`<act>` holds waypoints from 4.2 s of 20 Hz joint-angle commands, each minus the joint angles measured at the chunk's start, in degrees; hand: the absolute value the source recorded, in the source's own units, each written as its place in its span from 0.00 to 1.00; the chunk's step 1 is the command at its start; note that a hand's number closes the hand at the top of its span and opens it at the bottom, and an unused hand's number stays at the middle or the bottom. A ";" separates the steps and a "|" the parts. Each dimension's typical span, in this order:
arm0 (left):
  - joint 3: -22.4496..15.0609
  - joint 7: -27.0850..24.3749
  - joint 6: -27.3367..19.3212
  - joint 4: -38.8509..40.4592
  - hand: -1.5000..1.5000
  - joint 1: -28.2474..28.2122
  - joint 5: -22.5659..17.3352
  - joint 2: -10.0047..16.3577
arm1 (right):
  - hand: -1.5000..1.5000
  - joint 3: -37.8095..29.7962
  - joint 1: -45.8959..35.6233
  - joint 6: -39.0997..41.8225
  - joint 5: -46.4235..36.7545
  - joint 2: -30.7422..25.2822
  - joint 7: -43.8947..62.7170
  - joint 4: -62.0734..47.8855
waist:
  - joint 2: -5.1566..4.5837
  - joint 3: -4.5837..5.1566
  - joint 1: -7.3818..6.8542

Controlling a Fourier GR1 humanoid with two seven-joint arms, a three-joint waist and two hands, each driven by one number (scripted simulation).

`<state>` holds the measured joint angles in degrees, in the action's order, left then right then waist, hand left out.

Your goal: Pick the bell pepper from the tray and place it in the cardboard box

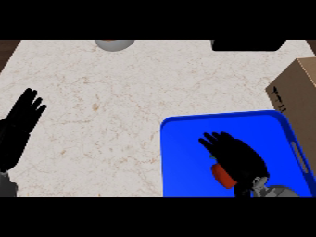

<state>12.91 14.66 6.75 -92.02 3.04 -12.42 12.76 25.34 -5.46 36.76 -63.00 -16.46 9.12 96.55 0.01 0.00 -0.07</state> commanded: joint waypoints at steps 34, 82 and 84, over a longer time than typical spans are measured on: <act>1.42 0.75 1.08 2.98 0.50 3.35 0.06 -0.36 | 1.00 -25.09 -26.98 -16.42 -10.07 15.12 32.13 -8.49 | -0.02 0.05 0.34; 1.04 0.54 1.41 -1.20 0.50 -0.51 1.30 -1.75 | 0.00 -53.16 -14.94 -26.96 2.32 -2.89 19.84 -19.58 | -0.02 0.00 0.31; 1.60 4.71 2.31 -6.30 0.50 -3.14 -1.29 -1.16 | 0.00 -53.54 -13.91 -29.41 5.26 -2.36 16.38 -18.33 | 0.09 -0.02 -0.03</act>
<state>13.93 17.93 7.99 -95.77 2.14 -11.99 11.42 -28.27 -23.94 9.34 -60.46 -20.62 28.85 76.91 0.31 0.28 -0.11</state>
